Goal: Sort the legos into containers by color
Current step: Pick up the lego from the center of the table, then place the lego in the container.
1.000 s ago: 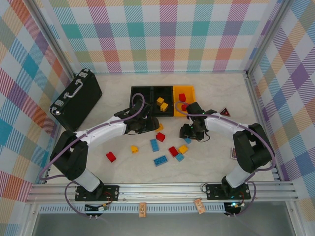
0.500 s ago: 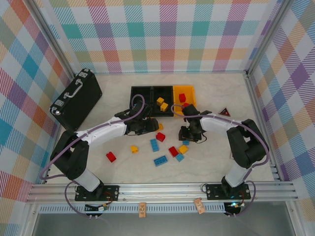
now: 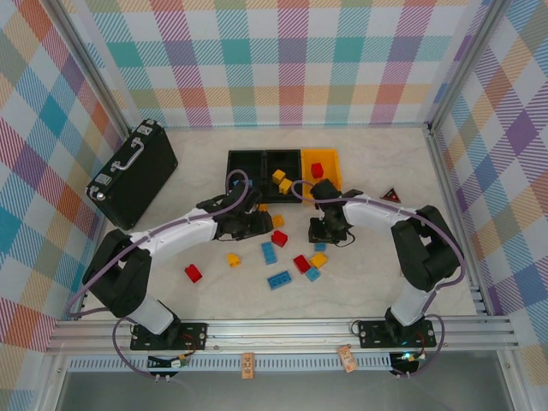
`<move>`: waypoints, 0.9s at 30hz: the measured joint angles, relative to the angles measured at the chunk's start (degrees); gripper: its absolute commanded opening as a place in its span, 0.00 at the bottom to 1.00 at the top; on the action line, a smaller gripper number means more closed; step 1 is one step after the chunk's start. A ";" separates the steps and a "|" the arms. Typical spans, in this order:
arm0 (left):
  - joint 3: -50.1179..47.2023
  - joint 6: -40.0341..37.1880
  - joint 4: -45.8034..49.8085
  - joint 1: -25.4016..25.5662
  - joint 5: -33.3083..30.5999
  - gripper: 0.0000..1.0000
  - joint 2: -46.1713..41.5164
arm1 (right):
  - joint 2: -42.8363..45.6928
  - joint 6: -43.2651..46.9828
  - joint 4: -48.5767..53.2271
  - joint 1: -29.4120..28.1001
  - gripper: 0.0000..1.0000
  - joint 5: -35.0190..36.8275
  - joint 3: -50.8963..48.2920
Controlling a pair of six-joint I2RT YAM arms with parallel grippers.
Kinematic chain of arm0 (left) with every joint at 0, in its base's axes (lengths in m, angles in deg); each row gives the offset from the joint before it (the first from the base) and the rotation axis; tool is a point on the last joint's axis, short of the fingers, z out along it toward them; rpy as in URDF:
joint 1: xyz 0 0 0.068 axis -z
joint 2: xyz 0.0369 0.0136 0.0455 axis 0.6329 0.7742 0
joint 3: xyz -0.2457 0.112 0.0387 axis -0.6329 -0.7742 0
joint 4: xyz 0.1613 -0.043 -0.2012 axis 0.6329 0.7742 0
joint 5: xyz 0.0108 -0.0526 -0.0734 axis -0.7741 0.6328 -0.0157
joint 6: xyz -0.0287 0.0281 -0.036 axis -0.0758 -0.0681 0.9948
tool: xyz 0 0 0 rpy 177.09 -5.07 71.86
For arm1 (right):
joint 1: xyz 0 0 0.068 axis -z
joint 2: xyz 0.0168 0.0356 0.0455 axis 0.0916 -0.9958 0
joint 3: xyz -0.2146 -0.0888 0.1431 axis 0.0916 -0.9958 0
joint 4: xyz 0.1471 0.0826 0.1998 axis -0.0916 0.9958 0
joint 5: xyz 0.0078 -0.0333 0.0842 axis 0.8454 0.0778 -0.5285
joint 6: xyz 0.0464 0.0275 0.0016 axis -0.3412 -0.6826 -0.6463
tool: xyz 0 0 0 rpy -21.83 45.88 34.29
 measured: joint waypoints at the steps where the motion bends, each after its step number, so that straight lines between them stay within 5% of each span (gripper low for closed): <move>1: -0.72 0.35 -0.28 0.00 0.00 0.59 -0.94 | 0.02 0.02 0.42 0.00 0.30 -0.02 1.09; 13: -11.28 4.76 0.00 -1.99 -3.02 0.60 -12.87 | -2.69 1.09 2.27 -1.75 0.30 -3.54 21.75; 27: -17.00 8.74 7.85 -5.25 -8.68 0.63 -25.90 | -27.82 1.03 8.44 -5.25 0.30 -8.68 55.69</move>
